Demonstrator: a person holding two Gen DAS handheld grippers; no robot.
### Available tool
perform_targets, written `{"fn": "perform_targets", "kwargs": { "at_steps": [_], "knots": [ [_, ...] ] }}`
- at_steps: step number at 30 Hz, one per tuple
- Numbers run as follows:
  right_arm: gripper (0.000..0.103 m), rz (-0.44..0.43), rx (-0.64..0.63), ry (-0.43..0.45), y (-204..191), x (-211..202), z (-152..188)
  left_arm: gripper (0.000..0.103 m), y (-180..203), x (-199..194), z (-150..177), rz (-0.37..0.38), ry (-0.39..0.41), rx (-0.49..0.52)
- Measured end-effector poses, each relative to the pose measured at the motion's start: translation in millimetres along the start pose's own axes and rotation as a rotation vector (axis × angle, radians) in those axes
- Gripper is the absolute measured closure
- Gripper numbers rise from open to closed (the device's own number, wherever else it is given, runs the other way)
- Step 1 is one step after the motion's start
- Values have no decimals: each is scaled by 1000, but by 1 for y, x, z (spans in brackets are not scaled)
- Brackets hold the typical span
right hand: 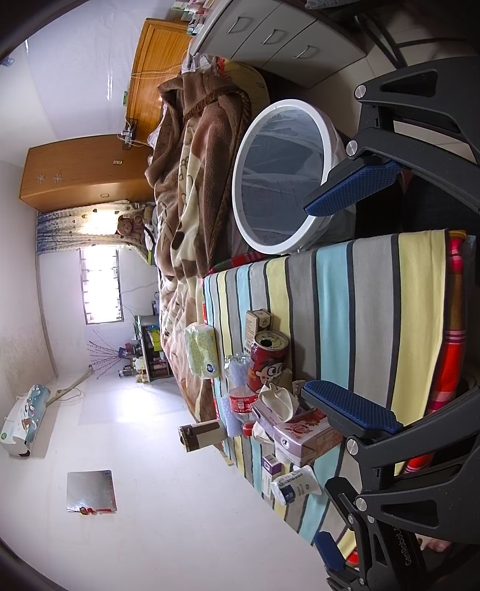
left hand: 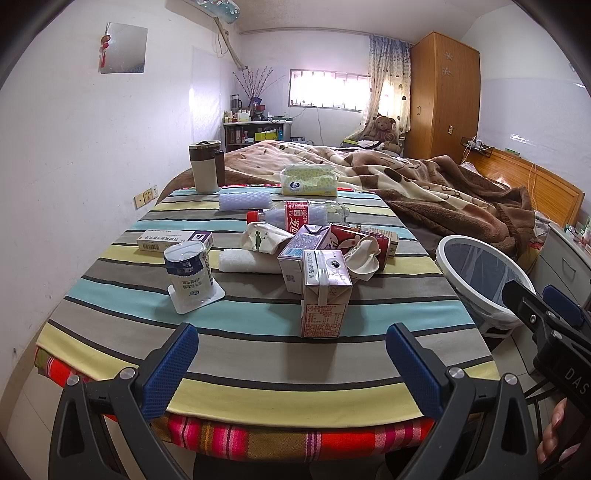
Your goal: Collect trash
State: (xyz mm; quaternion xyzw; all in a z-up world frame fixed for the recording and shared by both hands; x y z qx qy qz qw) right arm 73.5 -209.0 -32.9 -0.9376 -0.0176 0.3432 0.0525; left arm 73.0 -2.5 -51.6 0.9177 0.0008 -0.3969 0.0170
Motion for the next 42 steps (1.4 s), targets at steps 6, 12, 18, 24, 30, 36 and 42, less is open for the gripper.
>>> {"fn": "perform_targets", "kwargs": {
  "at_steps": [6, 12, 18, 24, 30, 36, 42],
  "knots": [
    [11, 0, -1, 0, 0, 0, 0, 0, 0, 0, 0, 1, 0, 0],
    [11, -8, -10, 16, 5, 8, -8, 0, 4, 5, 2, 27, -21, 4],
    [11, -12, -37, 6, 12, 31, -24, 0, 18, 19, 0, 156, -52, -8],
    [11, -69, -60, -31, -1, 60, -36, 14, 31, 46, -6, 155, -98, 26],
    [11, -142, -131, -71, -26, 80, -39, 26, 28, 68, -12, 171, -138, 14],
    [11, -158, -144, -122, -36, 102, -45, 44, 21, 89, -12, 185, -191, -1],
    [17, -146, -246, -180, -48, 122, -49, 64, 12, 96, -15, 205, -205, -5]
  ]
}}
Point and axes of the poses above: each gripper's, at about its wrist camera, not at the fingertips, and x roughly the way its jaws point, y to its right, z to its underside, the point moved 10 cm from there along x, roughly the way its jaws point, and after that the axes turned 11 degrees about -y, right-handed, at the moved point
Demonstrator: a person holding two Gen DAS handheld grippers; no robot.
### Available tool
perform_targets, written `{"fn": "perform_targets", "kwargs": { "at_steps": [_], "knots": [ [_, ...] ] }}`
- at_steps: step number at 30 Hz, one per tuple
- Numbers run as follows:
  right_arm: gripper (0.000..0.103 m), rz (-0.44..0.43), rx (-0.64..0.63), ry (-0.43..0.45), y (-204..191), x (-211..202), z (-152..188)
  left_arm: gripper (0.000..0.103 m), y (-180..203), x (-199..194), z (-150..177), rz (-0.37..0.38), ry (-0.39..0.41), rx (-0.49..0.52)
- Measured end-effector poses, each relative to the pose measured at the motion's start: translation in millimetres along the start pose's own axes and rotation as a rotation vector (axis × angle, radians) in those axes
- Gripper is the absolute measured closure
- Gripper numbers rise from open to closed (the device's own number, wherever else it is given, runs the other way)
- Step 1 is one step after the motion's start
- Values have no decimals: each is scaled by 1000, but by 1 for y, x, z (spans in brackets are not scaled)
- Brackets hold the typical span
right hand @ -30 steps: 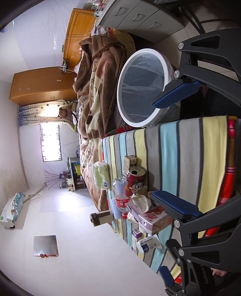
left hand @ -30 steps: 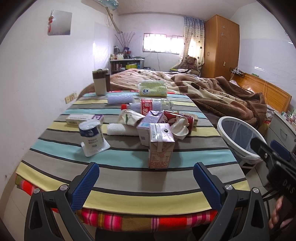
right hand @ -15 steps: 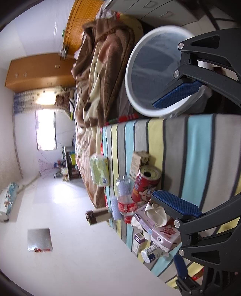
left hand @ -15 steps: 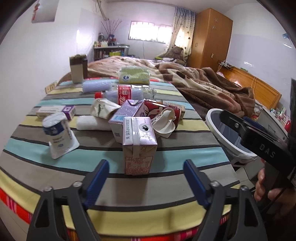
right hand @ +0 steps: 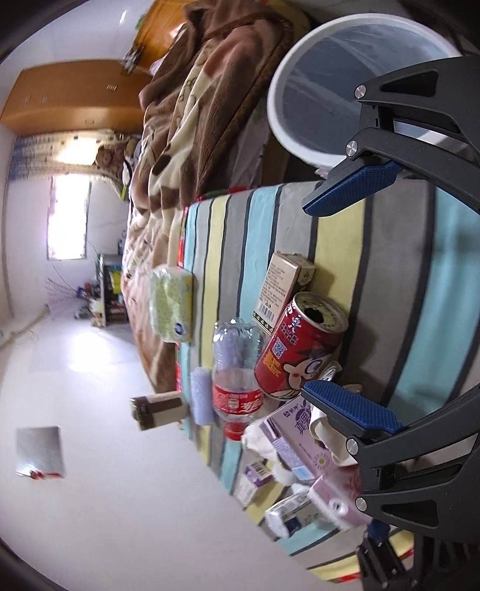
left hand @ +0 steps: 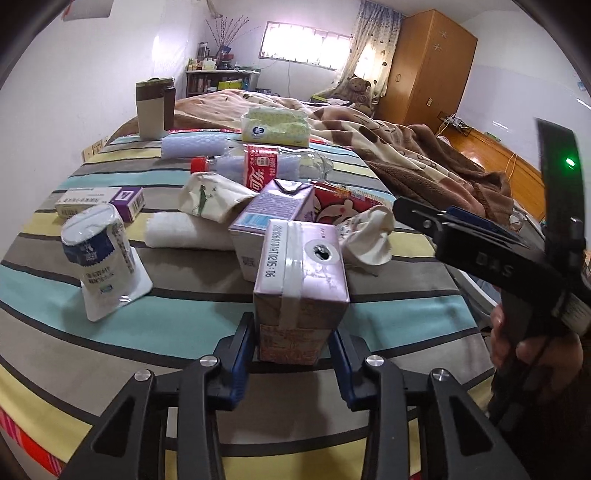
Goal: Collect trash
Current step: 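Grasp the red cartoon can with the right tool while the left tool grasps the pink juice carton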
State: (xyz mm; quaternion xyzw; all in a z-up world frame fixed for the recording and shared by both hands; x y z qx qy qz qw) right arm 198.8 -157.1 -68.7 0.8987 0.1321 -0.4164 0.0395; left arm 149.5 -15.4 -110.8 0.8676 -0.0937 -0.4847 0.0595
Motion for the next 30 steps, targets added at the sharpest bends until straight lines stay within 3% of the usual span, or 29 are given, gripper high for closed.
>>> {"fn": "perform_targets", "kwargs": {
  "at_steps": [4, 11, 19, 28, 30],
  "knots": [
    [18, -31, -56, -37, -8, 12, -3, 64, -11, -2, -3, -12, 7, -17],
    [30, -99, -147, -137, -27, 36, 0, 64, -28, -2, -8, -34, 14, -57],
    [30, -112, -238, -184, -43, 45, 3, 64, -34, 6, -11, -32, 0, -65],
    [30, -124, -220, -220, -48, 62, 2, 64, -38, 10, -13, -49, -12, -59],
    [38, -119, -206, -214, -47, 61, 2, 64, -38, 10, -13, -45, -13, -61]
  ]
}}
Point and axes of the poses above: each gripper's, at about its wrist camera, not at the fingertips, and x roughly the way its jaws point, y to its right, z to its underside, the point moved 10 cm from there along x, roughly the way its jaws point, and after that the axes turned 11 degrees about -y, right-handed, at the moved point
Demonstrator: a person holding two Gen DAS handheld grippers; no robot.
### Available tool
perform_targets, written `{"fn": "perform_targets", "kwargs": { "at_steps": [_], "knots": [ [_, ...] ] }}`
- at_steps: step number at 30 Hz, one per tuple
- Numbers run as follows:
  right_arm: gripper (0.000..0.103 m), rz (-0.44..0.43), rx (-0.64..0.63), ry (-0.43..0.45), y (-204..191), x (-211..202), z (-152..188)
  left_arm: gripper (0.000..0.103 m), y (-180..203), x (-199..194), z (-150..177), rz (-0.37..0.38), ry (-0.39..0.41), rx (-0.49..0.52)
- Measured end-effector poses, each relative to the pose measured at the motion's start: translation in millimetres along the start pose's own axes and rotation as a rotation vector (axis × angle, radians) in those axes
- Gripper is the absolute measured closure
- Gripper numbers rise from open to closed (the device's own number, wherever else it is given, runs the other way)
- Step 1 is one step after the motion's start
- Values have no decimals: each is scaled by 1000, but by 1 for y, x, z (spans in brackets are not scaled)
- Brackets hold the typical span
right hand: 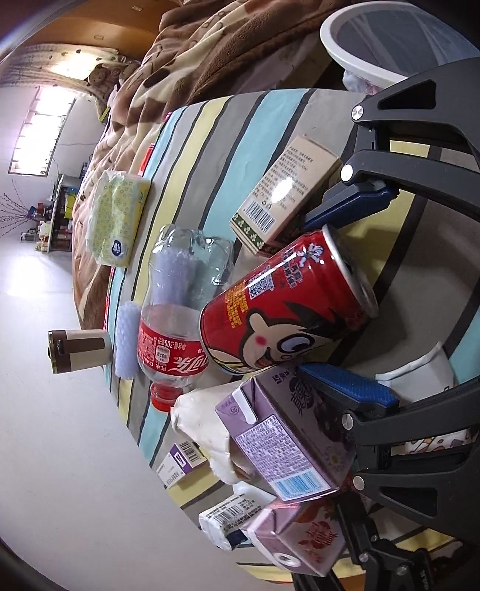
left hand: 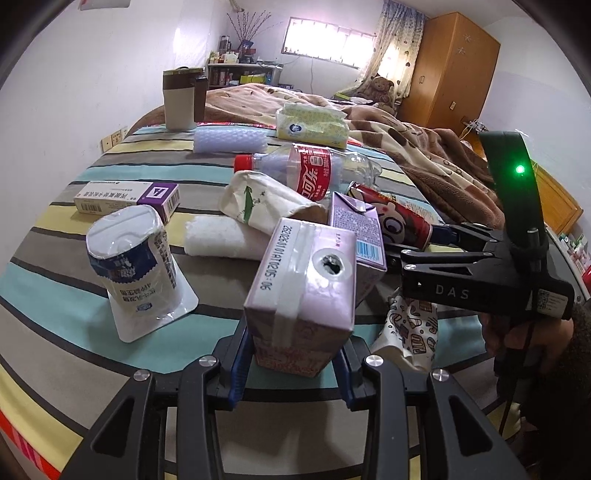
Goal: Collect trash
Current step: 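Grasp the red cartoon can with the right tool while the left tool grasps the pink juice carton, then carry the can with the right tool into the wastebasket while the left tool drops the carton there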
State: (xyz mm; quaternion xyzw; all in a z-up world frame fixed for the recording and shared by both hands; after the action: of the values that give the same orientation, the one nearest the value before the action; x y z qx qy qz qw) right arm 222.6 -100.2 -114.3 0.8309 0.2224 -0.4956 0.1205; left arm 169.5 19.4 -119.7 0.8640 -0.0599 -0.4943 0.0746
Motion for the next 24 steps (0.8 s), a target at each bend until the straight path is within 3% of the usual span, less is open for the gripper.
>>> {"fn": "perform_targets", "kwargs": {
  "at_steps": [11, 24],
  "knots": [
    [44, 5, 28, 67, -1, -23, 7, 67, 8, -12, -1, 41, 27, 6],
    [48, -16, 159, 211, 16, -73, 24, 67, 19, -47, -5, 55, 105, 27]
  ]
}}
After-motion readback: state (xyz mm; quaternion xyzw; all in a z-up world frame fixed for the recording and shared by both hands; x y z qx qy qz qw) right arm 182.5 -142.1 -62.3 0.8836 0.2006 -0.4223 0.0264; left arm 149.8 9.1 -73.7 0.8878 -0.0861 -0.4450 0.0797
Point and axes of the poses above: each gripper's, at about its wrist camera, not at the fingertips, and x roughly the way its jaws point, y to its right, z to its underside, the point moved 10 cm from there along x, roughly the way its jaws point, and after that the axes turned 11 degrees about -y, right-handed, at the moved point
